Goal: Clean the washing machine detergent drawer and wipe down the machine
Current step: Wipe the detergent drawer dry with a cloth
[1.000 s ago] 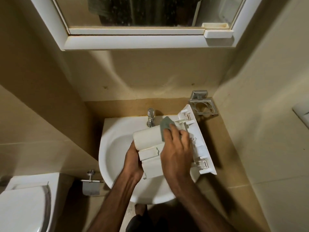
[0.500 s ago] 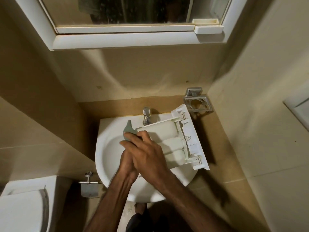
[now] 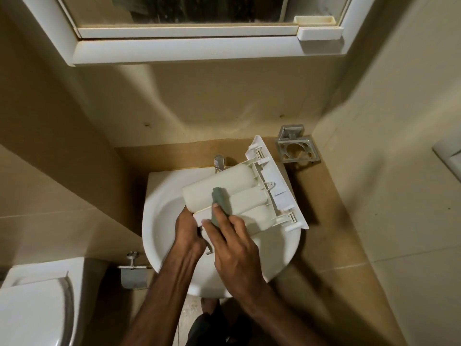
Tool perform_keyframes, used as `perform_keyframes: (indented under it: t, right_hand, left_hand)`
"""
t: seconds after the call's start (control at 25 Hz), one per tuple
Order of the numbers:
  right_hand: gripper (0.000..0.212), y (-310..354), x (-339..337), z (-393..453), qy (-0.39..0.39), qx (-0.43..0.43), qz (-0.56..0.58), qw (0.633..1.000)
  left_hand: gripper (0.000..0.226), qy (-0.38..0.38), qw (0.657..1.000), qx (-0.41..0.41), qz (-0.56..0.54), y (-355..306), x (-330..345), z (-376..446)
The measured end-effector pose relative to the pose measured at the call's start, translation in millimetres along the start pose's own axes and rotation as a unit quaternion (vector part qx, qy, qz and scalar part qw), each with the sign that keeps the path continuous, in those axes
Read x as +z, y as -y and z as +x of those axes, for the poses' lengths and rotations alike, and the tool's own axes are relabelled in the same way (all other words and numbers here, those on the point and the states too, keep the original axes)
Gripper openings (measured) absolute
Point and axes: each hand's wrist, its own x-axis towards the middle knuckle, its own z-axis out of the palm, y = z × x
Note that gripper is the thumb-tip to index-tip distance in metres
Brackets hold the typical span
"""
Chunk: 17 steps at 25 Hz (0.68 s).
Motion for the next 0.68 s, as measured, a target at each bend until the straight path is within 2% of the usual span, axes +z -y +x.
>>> perform_keyframes:
  t: [0.08,0.2,0.24,0.28,0.4,0.44,0.48,0.56,0.6,0.64,0.68]
  right_hand:
    - [0.037,-19,-5,3,0.007,-0.031,-0.012,0.999]
    - [0.041,-53,-13,15,-0.058,0.103,-0.051,0.992]
    - [0.04,-52,-11,15,-0.069,0.124,-0.043,0.989]
    - [0.037,-45,-7,11,-0.064,0.103,-0.028,0.992]
    - [0.033,-21,-6,-9,-0.002,-0.071,-0.015,0.997]
    - [0.032,-26,-9,-9,0.005,-0.087,-0.021,0.996]
    - [0.031,-35,-11,-5,-0.007,-0.058,-0.021,0.998]
    - [0.033,-51,-15,7,-0.069,0.075,-0.012,0.995]
    - [0.034,-51,-13,10,-0.088,0.109,-0.012,0.99]
    - [0.035,-45,-10,8,-0.091,0.096,-0.014,0.991]
    - [0.032,-36,-6,1,-0.079,0.046,-0.019,0.996]
  left_hand:
    - [0.03,0.008,1.0,0.003,-0.013,-1,-3,3]
    - [0.028,0.003,1.0,0.004,-0.009,-3,-7,7]
    - [0.027,-0.001,1.0,0.004,-0.011,-3,-6,7]
    - [0.027,-0.001,1.0,0.002,-0.015,-3,-4,6]
    - [0.028,0.005,1.0,-0.003,-0.03,-1,-1,7]
    - [0.028,0.009,0.999,-0.005,-0.035,-1,-1,5]
    - [0.028,0.019,0.999,-0.008,-0.043,-2,0,4]
    - [0.031,0.024,0.998,-0.016,-0.063,-2,1,3]
    - [0.031,0.02,0.997,-0.023,-0.076,-1,2,3]
    - [0.027,0.014,0.996,-0.035,-0.085,0,3,3]
    - [0.024,0.005,0.994,-0.054,-0.093,1,5,3]
